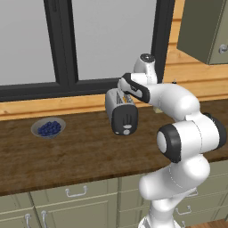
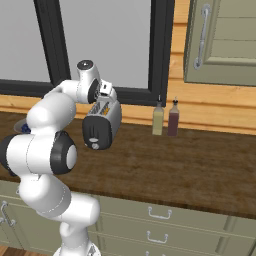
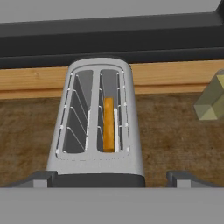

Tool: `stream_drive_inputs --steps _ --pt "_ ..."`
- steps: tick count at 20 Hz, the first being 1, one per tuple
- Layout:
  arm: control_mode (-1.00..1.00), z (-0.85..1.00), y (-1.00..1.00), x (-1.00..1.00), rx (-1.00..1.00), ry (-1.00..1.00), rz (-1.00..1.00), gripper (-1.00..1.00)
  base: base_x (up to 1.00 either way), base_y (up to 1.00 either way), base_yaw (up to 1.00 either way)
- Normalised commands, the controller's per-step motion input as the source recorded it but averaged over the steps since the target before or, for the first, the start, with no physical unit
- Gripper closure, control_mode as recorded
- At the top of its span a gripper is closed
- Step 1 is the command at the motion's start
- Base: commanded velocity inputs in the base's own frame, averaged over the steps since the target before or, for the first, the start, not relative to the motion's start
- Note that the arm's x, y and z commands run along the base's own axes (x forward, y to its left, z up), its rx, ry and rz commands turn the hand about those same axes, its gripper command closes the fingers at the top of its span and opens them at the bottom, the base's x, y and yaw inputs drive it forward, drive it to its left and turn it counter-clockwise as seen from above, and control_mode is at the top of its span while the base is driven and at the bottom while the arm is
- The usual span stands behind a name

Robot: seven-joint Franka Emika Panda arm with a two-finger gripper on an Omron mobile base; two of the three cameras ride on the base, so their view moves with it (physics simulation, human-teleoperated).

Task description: Start the toaster. Once the lever pops up, take the bread to the plate on the dining counter.

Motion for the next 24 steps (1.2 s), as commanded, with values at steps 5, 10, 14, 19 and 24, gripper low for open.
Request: stream_drive_inputs --steps 5,10,14,19,24 --pt "-1.0 0.0 0.0 0.0 0.0 0.0 0.0 -1.0 0.0 0.0 0.0" --pt "-1.0 0.0 0.0 0.0 0.0 0.0 0.0 -1.0 0.0 0.0 0.0" --pt "-1.0 0.0 0.0 0.0 0.0 0.0 0.0 -1.0 0.0 0.0 0.0" --pt "-1.0 0.0 0.0 0.0 0.0 0.0 0.0 -1.0 0.0 0.0 0.0" --pt "-1.0 0.0 0.0 0.0 0.0 0.0 0.0 -1.0 0.0 0.0 0.0"
